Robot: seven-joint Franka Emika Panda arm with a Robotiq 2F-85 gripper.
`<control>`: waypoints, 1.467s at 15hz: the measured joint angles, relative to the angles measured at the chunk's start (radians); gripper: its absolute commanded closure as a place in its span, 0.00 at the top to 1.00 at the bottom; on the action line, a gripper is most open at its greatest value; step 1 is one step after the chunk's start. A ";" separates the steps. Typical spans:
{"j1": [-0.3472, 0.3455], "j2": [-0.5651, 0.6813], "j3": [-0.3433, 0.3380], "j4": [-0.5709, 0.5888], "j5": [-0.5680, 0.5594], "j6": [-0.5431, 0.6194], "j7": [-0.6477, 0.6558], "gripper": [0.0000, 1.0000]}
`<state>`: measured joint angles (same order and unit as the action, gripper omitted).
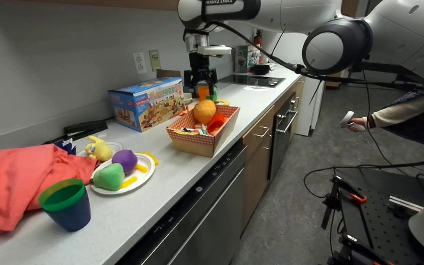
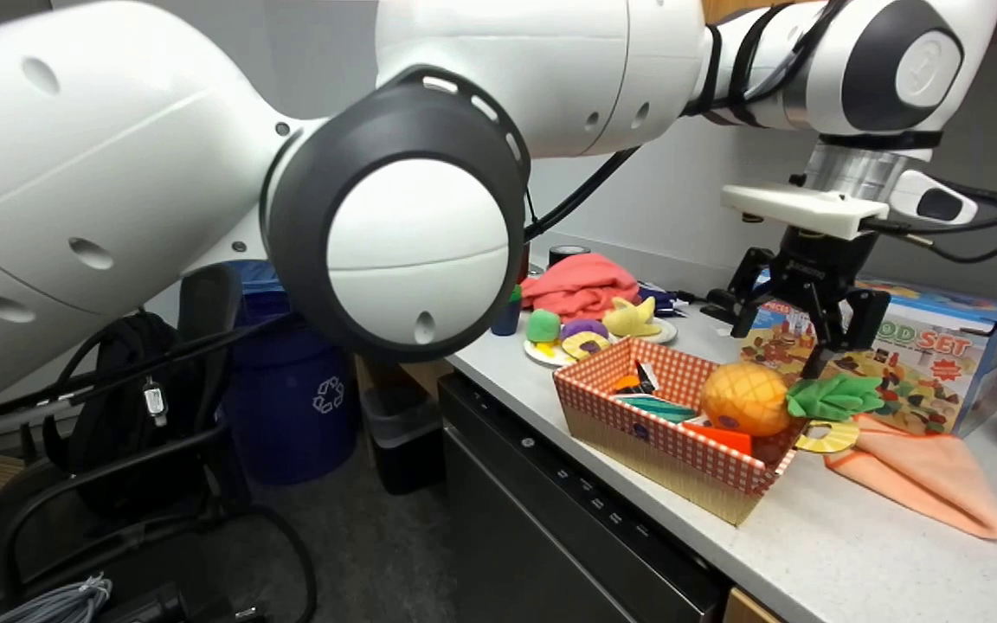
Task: Pick the stuffed pineapple and put it on the counter
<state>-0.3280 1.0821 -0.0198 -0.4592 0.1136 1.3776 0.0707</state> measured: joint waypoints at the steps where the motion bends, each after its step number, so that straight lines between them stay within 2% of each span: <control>1: 0.001 0.011 0.000 0.000 -0.001 -0.002 0.000 1.00; 7: 0.007 0.050 -0.001 0.000 -0.010 -0.010 0.000 1.00; 22: 0.007 0.051 -0.002 0.001 -0.011 -0.018 0.000 1.00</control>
<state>-0.3206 1.1333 -0.0217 -0.4580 0.1022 1.3593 0.0704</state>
